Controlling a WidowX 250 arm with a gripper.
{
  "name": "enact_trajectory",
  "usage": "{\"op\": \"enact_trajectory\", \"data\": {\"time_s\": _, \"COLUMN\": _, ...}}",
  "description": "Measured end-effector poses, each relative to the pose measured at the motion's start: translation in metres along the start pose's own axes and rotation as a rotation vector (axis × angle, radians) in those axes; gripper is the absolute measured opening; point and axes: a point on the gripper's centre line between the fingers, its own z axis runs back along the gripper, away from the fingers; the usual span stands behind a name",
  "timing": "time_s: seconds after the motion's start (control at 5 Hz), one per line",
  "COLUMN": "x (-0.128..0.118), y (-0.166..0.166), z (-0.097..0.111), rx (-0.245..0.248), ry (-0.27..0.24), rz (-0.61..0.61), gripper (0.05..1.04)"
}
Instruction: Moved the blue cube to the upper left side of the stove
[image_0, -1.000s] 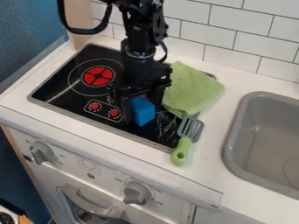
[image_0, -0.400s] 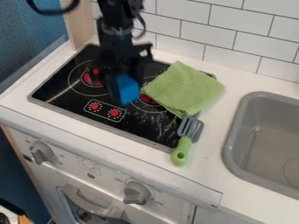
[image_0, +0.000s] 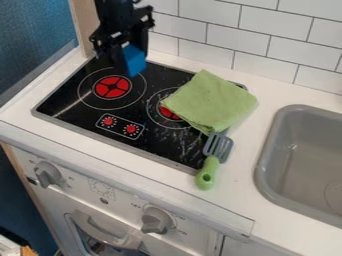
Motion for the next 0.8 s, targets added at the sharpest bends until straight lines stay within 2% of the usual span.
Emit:
{"op": "enact_trajectory", "data": {"time_s": 0.2, "x": 0.024, "y": -0.01, "z": -0.019, "rx": 0.053, "ry": -0.017, "rz": 0.07, "gripper": 0.604}}
{"op": "enact_trajectory", "data": {"time_s": 0.6, "x": 0.053, "y": -0.017, "z": -0.05, "rx": 0.099, "ry": -0.03, "rz": 0.144, "gripper": 0.604}}
{"op": "enact_trajectory", "data": {"time_s": 0.8, "x": 0.059, "y": -0.022, "z": -0.051, "rx": 0.091, "ry": -0.05, "rz": 0.145, "gripper": 0.604}}
